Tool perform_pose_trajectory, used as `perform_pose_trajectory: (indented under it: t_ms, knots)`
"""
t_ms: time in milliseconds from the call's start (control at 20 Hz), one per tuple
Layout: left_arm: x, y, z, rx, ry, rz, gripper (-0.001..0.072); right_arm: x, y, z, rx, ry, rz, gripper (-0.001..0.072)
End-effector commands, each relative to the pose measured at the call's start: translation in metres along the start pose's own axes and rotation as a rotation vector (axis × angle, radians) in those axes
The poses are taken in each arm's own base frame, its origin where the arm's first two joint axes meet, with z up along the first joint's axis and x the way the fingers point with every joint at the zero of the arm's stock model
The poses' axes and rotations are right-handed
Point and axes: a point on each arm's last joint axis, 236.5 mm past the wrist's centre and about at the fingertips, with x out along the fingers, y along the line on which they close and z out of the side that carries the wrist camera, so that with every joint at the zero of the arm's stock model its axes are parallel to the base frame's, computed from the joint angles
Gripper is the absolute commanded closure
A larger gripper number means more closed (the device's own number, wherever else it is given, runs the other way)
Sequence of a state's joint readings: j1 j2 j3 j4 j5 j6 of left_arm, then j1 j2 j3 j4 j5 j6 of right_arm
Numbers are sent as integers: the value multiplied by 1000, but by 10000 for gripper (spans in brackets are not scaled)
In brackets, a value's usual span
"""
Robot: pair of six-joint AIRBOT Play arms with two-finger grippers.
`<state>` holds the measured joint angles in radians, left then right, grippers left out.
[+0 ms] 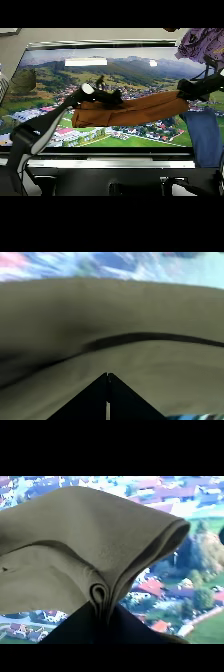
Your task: Fold the clothes and pants, and hang the long-sleeved shirts on hangers.
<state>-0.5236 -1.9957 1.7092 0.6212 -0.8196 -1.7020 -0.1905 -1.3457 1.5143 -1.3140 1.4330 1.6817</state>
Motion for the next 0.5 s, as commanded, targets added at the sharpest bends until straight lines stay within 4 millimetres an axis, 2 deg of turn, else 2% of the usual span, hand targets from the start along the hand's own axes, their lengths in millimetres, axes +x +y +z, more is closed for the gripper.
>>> perform_pose_trajectory:
  t_ms: [0, 250, 450]
  knots:
    - [49, -31, -26, -45, 9, -88, 688, -16, -2, -7, 0, -6, -22, 680]
    - [94, -47, -50, -88, 65, -146, 689, -29, 1, -5, -10, -21, -20, 680]
    - [111, -54, -52, -103, 70, -172, 688, -55, 11, 13, -31, -100, -8, 680]
